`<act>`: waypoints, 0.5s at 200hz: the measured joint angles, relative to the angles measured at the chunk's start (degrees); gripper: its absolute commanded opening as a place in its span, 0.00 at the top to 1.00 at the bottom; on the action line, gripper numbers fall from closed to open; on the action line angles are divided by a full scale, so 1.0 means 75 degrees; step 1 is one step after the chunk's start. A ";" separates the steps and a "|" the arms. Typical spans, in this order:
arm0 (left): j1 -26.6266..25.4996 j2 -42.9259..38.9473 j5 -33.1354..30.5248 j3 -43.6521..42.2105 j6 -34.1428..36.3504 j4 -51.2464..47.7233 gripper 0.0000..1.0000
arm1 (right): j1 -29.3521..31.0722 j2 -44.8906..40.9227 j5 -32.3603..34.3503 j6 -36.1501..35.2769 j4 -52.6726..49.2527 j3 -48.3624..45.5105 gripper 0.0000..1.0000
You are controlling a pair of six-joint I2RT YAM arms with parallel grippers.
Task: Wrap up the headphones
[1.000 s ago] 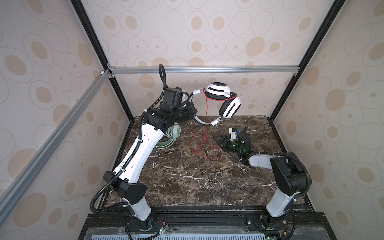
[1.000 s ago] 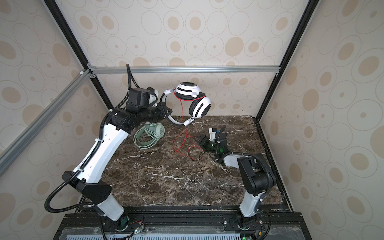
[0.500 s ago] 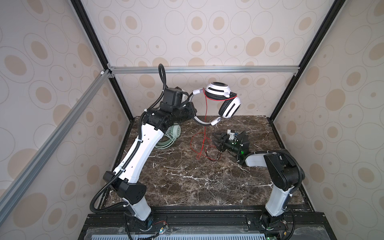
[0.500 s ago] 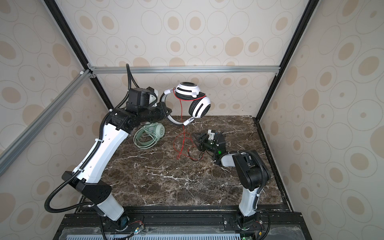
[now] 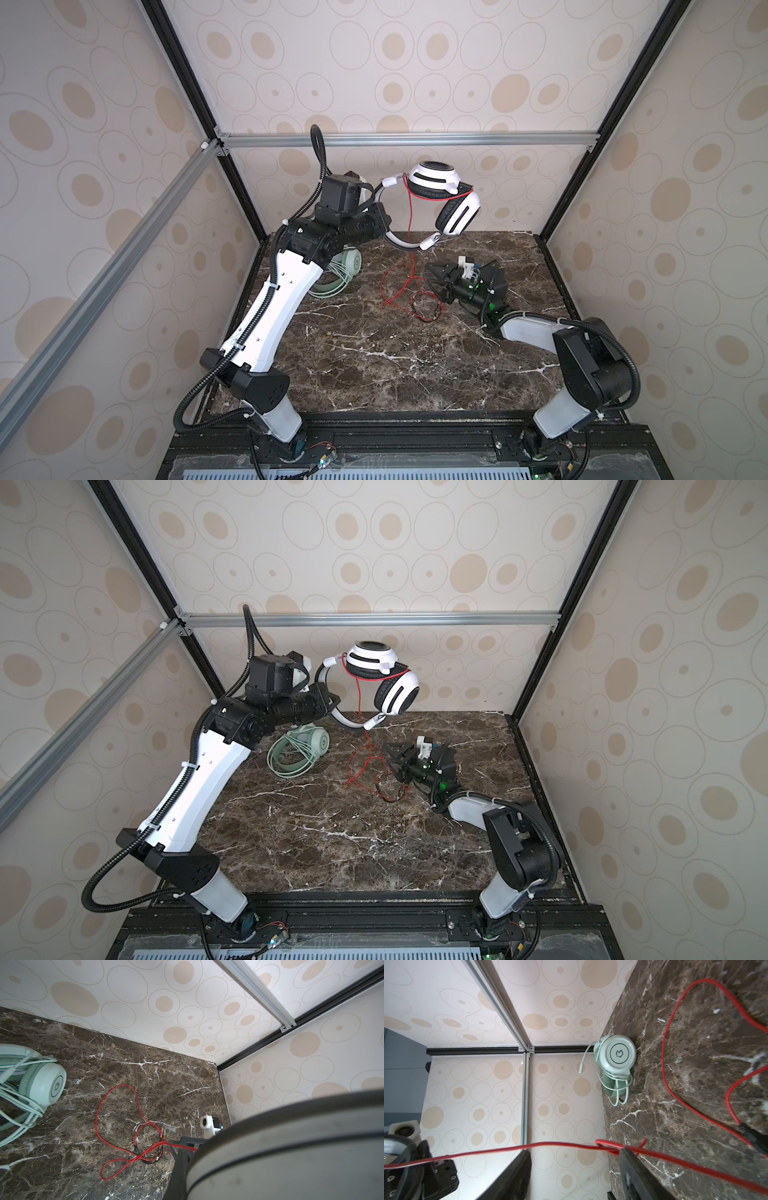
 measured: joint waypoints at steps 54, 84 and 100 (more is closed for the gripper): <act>0.0000 -0.0035 0.0029 -0.0061 -0.0003 0.0012 1.00 | 0.0236 0.0557 0.0064 0.0082 -0.0131 0.0213 0.32; 0.0000 -0.0047 0.0032 -0.0076 -0.0003 0.0012 1.00 | 0.0315 0.0979 0.0189 0.0038 -0.0178 0.0455 0.36; 0.0000 -0.0047 0.0038 -0.0082 -0.0003 0.0012 1.00 | 0.0312 0.1189 0.0323 -0.0032 -0.0181 0.0644 0.38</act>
